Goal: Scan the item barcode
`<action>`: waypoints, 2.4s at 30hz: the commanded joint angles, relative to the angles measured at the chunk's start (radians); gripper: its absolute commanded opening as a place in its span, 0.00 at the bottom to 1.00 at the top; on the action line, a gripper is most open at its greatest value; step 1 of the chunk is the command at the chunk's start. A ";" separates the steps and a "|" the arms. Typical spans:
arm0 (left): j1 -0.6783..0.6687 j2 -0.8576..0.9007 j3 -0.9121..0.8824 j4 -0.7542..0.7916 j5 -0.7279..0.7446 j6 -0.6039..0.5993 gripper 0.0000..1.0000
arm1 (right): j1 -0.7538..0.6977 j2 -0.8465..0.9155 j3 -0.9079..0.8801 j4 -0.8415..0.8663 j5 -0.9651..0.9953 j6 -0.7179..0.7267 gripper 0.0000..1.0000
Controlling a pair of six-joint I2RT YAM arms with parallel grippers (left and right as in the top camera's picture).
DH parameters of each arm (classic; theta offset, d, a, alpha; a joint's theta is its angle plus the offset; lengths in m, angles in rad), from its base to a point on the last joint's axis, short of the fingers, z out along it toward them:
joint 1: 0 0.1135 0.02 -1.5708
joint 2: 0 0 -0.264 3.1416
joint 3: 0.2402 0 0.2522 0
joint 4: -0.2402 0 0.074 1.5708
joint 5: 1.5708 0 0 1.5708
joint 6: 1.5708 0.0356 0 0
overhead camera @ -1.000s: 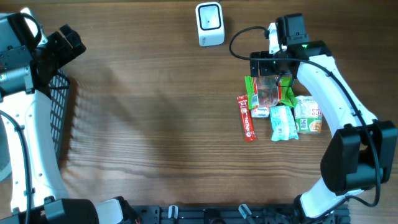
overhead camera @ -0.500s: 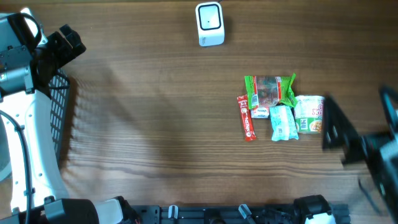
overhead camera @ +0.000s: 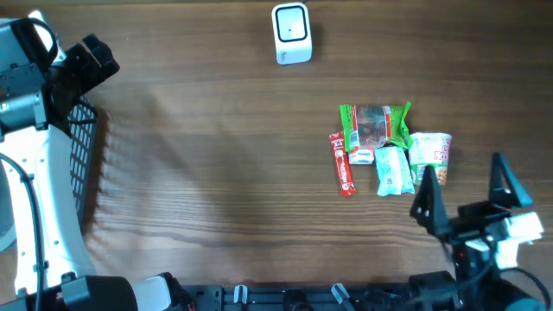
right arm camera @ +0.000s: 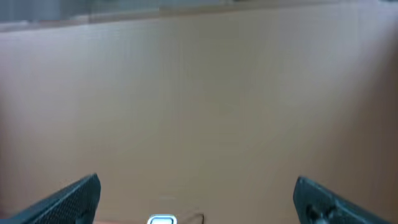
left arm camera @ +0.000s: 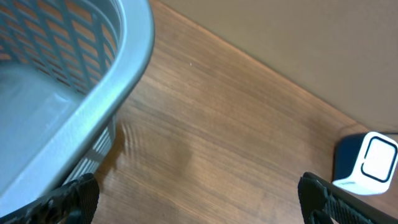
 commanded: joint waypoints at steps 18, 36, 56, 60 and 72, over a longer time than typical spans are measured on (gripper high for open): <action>0.002 -0.003 0.013 0.002 0.008 -0.002 1.00 | -0.049 -0.016 -0.403 -0.031 -0.049 0.003 1.00; -0.031 -0.063 0.013 -0.019 0.008 -0.002 1.00 | -0.049 -0.016 -0.403 -0.031 -0.049 0.003 1.00; -0.265 -1.239 -0.467 -0.085 -0.018 -0.002 1.00 | -0.049 -0.016 -0.403 -0.031 -0.049 0.003 1.00; -0.265 -1.432 -0.785 0.266 0.003 -0.002 1.00 | -0.049 -0.016 -0.403 -0.031 -0.049 0.003 1.00; -0.265 -1.485 -1.379 1.030 0.098 -0.002 1.00 | -0.049 -0.016 -0.403 -0.031 -0.049 0.003 1.00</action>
